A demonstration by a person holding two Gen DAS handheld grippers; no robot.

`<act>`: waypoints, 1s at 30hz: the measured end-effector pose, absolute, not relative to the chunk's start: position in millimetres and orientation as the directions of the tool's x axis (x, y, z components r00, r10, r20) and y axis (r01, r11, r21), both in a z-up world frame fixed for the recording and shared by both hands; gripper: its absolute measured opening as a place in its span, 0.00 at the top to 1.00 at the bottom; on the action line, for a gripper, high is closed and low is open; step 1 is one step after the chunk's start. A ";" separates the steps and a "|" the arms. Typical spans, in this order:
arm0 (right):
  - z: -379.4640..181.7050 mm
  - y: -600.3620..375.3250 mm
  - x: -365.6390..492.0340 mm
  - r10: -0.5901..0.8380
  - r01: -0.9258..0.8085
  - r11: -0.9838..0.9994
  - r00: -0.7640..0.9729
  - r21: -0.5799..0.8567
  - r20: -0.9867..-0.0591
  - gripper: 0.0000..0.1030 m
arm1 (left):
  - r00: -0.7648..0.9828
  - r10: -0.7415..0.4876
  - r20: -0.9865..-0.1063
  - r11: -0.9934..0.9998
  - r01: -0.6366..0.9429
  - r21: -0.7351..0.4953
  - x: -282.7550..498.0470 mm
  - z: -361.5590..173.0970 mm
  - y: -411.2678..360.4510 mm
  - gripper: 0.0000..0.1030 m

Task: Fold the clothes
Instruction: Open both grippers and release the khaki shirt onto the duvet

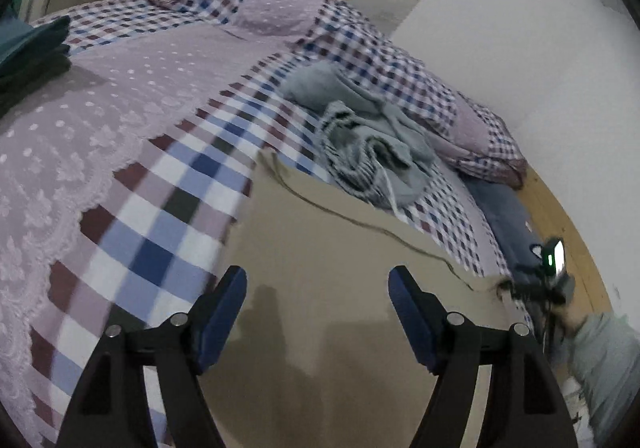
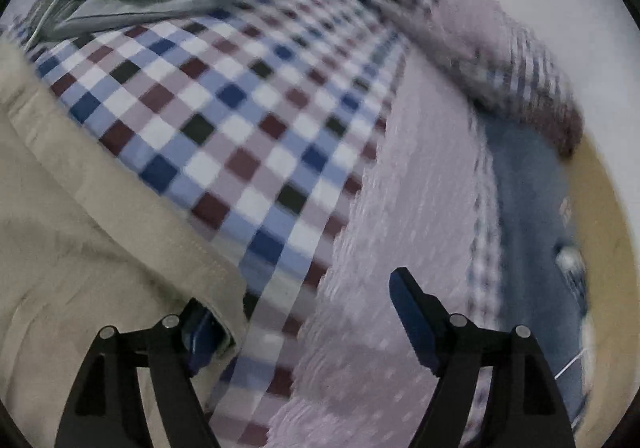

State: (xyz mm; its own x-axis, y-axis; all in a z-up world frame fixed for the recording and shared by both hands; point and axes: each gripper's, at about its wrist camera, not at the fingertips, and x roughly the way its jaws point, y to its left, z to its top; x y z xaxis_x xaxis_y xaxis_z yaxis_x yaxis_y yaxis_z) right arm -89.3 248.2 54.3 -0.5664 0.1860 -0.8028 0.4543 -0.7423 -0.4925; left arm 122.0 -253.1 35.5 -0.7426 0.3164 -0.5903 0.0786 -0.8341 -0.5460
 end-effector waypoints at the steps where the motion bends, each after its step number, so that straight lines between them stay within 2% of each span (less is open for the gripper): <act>1: 56.2 244.6 -93.6 0.169 0.461 -0.747 -0.564 -0.479 -0.808 0.21 | -0.742 0.317 -0.590 -0.839 0.071 -0.540 120.9 34.5 -249.6 0.25; 4: 60.3 251.2 -121.2 0.095 0.424 -0.841 -0.493 -0.335 -0.865 0.21 | -0.735 0.306 -0.605 -0.862 0.057 -0.504 111.6 32.4 -240.3 0.25; 8: 54.6 285.1 -158.4 0.073 0.216 -0.961 -0.408 -0.174 -0.910 0.21 | -0.713 0.311 -0.628 -0.869 0.053 -0.491 108.5 26.1 -234.6 0.25; 11: 42.0 317.0 -171.8 0.190 0.000 -0.979 -0.365 -0.204 -0.911 0.21 | -0.709 0.305 -0.636 -0.876 0.054 -0.480 105.7 23.9 -232.5 0.25; 14: 39.9 332.6 -165.9 0.245 -0.099 -0.969 -0.362 -0.224 -0.899 0.21 | -0.713 0.296 -0.635 -0.882 0.051 -0.468 106.1 24.0 -230.3 0.25; 18: 50.7 323.8 -150.1 0.198 -0.088 -0.980 -0.413 -0.177 -0.889 0.21 | -0.718 0.282 -0.636 -0.895 0.042 -0.445 107.9 25.0 -228.7 0.25; 22: 65.1 262.4 -111.6 -0.111 0.077 -0.993 -0.443 0.086 -0.890 0.21 | -0.712 0.278 -0.645 -0.902 0.038 -0.431 110.7 24.8 -227.5 0.25; 25: 68.1 209.4 -78.3 -0.333 0.206 -0.941 -0.406 0.269 -0.851 0.21 | -0.705 0.270 -0.655 -0.908 0.039 -0.416 111.2 23.2 -226.7 0.25; 27: 61.0 168.3 -59.4 -0.372 0.288 -0.917 -0.369 0.276 -0.852 0.21 | -0.700 0.267 -0.662 -0.912 0.038 -0.408 112.0 22.3 -226.4 0.25; 30: 46.1 118.2 -44.6 -0.333 0.374 -0.907 -0.345 0.197 -0.878 0.21 | -0.696 0.278 -0.662 -0.911 0.028 -0.412 114.2 22.8 -228.2 0.25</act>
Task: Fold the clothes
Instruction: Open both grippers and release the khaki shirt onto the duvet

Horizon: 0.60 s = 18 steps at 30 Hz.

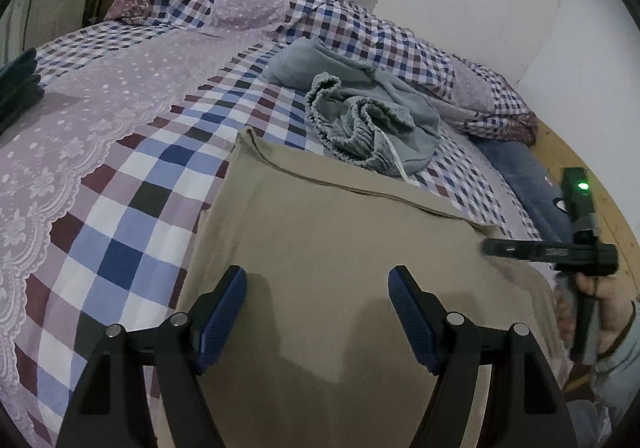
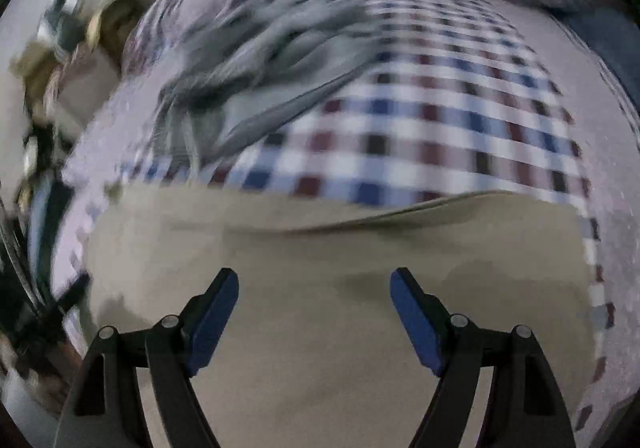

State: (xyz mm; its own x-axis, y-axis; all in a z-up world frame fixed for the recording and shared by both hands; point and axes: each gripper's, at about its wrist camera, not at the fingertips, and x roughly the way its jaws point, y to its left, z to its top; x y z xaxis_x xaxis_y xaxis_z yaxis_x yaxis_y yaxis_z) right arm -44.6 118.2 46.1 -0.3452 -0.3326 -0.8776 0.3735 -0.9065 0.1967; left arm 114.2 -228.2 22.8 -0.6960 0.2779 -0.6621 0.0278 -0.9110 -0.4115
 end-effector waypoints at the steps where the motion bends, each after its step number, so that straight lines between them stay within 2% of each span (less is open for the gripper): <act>1: 41.5 107.1 -43.9 -0.318 0.387 -0.905 -0.342 0.176 -0.884 0.21 | -0.694 0.283 -0.662 -0.910 0.024 -0.415 114.9 23.2 -229.3 0.25; 6: 19.9 70.4 -58.1 -0.243 0.382 -0.919 -0.353 0.098 -0.903 0.22 | -0.697 0.299 -0.652 -0.904 0.014 -0.428 117.6 25.8 -235.1 0.25; 11: 17.5 50.6 -109.2 -0.190 0.306 -0.950 -0.397 0.066 -0.898 0.22 | -0.694 0.311 -0.649 -0.900 0.005 -0.436 117.1 26.5 -236.3 0.25; 15: 41.9 53.3 -147.0 -0.161 0.183 -0.980 -0.488 0.080 -0.858 0.22 | -0.698 0.303 -0.649 -0.906 0.000 -0.424 117.7 27.7 -238.2 0.25; 18: 67.9 55.2 -142.9 -0.208 0.159 -0.977 -0.552 0.143 -0.807 0.21 | -0.711 0.289 -0.641 -0.905 0.015 -0.425 118.8 29.7 -245.3 0.25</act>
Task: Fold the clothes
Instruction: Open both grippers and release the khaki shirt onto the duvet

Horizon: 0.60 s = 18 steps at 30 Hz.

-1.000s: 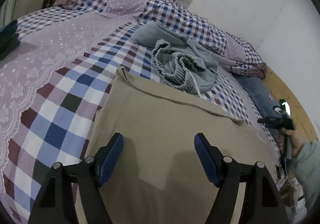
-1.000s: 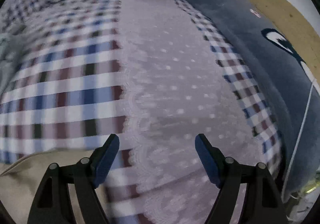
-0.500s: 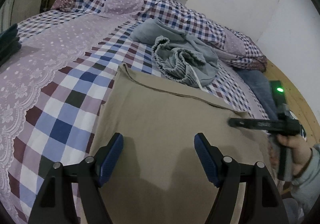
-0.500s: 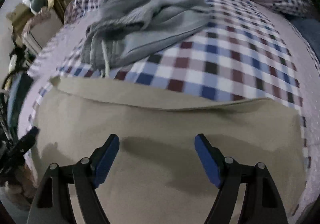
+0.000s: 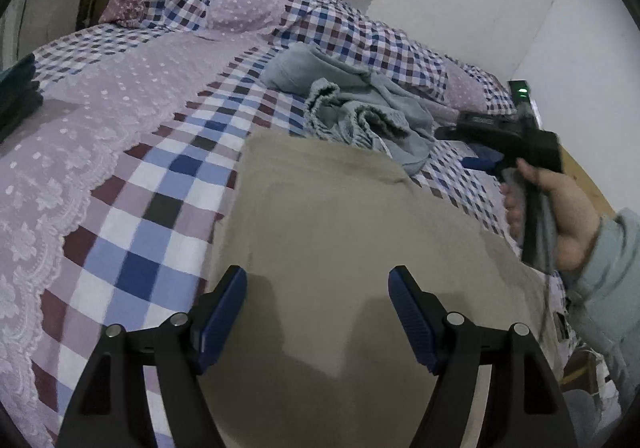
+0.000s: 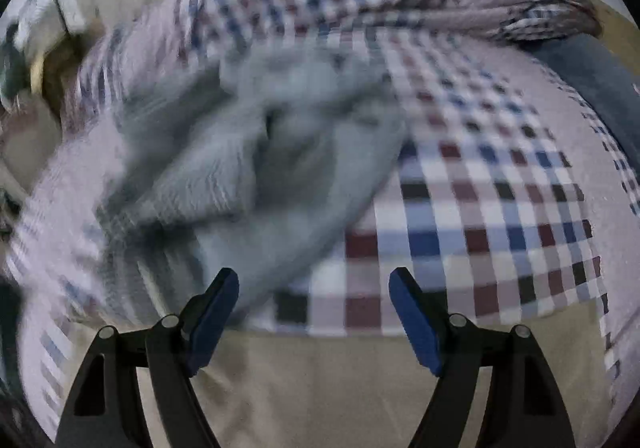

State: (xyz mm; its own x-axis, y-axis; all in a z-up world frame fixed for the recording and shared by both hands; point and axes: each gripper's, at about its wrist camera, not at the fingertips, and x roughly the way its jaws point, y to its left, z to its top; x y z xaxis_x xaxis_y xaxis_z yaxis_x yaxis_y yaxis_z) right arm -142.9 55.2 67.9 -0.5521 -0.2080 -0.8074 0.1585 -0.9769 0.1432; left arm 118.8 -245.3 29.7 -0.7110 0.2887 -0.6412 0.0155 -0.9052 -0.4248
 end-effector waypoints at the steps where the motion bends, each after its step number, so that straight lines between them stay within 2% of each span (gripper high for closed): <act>1: 75.6 55.1 -140.2 -0.224 0.158 -0.974 -0.569 0.163 -0.791 0.21 | -0.715 0.286 -0.638 -0.902 0.025 -0.432 119.6 30.0 -248.7 0.25; 8: 93.6 52.2 -67.0 -0.356 0.281 -0.931 -0.555 0.233 -0.752 0.21 | -0.731 0.271 -0.626 -0.873 0.087 -0.479 131.8 25.2 -274.7 0.25; 13: 101.8 67.3 21.7 -0.445 0.332 -0.894 -0.579 0.301 -0.683 0.21 | -0.728 0.301 -0.615 -0.828 0.121 -0.548 152.2 17.5 -292.1 0.25; 18: 85.9 99.1 105.3 -0.424 0.317 -0.905 -0.610 0.285 -0.669 0.20 | -0.741 0.279 -0.611 -0.830 0.135 -0.542 182.8 20.3 -300.0 0.25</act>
State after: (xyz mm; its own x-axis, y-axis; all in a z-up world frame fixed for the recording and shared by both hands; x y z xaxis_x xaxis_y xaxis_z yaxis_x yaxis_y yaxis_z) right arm 105.3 99.1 85.9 -0.6099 -0.4243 -0.6694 0.3165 -0.9047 0.2851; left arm 182.8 -300.0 20.3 -0.7411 0.2787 -0.6108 0.1345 -0.8297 -0.5417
